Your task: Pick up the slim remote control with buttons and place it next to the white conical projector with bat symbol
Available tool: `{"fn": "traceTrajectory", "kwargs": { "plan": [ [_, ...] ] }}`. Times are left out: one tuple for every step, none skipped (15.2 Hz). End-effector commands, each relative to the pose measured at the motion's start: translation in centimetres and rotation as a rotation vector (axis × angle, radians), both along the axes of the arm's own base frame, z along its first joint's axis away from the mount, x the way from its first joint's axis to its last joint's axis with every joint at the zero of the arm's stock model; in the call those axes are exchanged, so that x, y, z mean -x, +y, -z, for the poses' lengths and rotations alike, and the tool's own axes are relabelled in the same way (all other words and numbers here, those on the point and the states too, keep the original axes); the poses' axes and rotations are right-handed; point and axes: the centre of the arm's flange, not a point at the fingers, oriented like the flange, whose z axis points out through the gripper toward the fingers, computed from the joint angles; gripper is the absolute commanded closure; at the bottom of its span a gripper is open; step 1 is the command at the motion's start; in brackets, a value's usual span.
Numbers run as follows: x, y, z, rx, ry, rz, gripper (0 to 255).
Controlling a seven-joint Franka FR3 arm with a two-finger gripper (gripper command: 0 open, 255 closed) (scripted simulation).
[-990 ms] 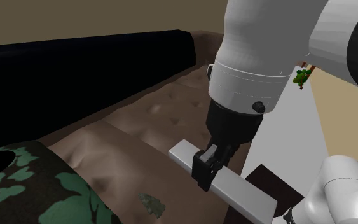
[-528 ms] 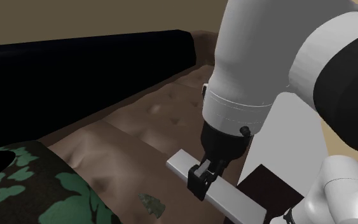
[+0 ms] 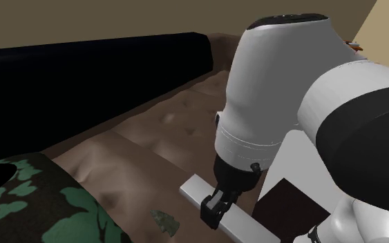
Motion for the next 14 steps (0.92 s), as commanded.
{"fn": "traceTrajectory", "kwargs": {
  "plan": [
    [-0.1,-0.1,1.2,0.0,-0.001,0.0,255],
    [-0.1,-0.1,1.7,0.0,-0.001,0.0,255],
    [-0.1,-0.1,2.2,0.0,-0.001,0.0,255],
    [-0.1,-0.1,2.7,0.0,-0.001,0.0,255],
    [-0.1,-0.1,3.3,0.0,-0.001,0.0,255],
    [-0.1,-0.1,3.8,0.0,-0.001,0.0,255],
    [-0.1,-0.1,4.3,0.0,-0.001,0.0,255],
    [-0.1,-0.1,4.9,0.0,-0.001,0.0,255],
    [-0.1,-0.1,5.4,0.0,-0.001,0.0,255],
    [-0.1,-0.1,5.9,0.0,-0.001,0.0,255],
    [-0.1,-0.1,6.4,0.0,-0.001,0.0,255],
    [-0.1,-0.1,7.0,0.0,-0.001,0.0,255],
    [-0.1,-0.1,7.5,0.0,-0.001,0.0,255],
    [-0.1,-0.1,8.0,0.0,-0.001,0.0,255]
  ]
}}
